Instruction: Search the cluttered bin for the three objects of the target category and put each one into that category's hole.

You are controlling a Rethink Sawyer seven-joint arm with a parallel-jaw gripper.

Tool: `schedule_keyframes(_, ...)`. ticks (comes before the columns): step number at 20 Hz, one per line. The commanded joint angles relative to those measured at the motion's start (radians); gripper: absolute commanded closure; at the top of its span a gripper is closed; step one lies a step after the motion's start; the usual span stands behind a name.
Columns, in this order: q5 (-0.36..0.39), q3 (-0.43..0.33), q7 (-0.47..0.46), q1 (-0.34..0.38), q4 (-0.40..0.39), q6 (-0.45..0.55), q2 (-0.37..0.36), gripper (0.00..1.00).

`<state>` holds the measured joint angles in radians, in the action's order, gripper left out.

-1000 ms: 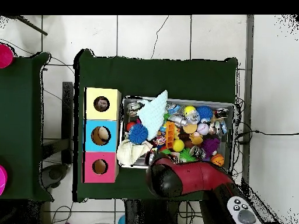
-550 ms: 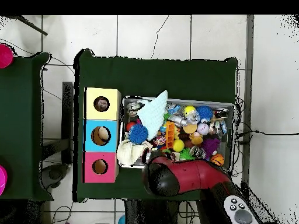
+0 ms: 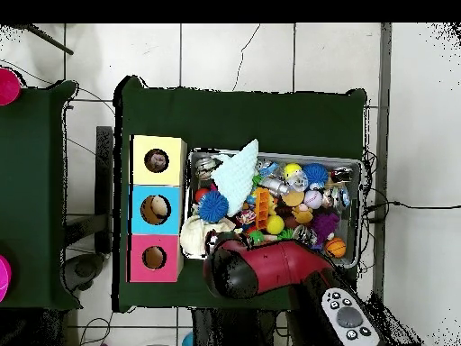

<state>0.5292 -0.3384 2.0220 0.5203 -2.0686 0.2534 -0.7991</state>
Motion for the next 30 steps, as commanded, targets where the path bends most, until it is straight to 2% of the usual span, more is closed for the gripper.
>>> schedule_keyframes(1, 0.061, 0.05, 0.056, -0.014, 0.146, -0.085, 0.14, 0.0)
schedule_keyframes(6, 0.068, 0.04, 0.025, 0.012, 0.183, -0.099, 0.185, 0.0)
schedule_keyframes(17, 0.04, -0.057, -0.067, 0.12, 0.124, 0.01, 0.082, 0.0)
schedule_keyframes(22, 0.047, -0.072, -0.079, 0.133, 0.12, 0.021, 0.089, 0.0)
schedule_keyframes(26, 0.04, -0.082, -0.088, 0.141, 0.101, 0.048, 0.06, 0.0)
schedule_keyframes(28, 0.047, -0.073, -0.081, 0.129, 0.105, 0.044, 0.073, 0.0)
schedule_keyframes(30, 0.076, -0.041, -0.055, 0.099, 0.124, -0.003, 0.123, 0.0)
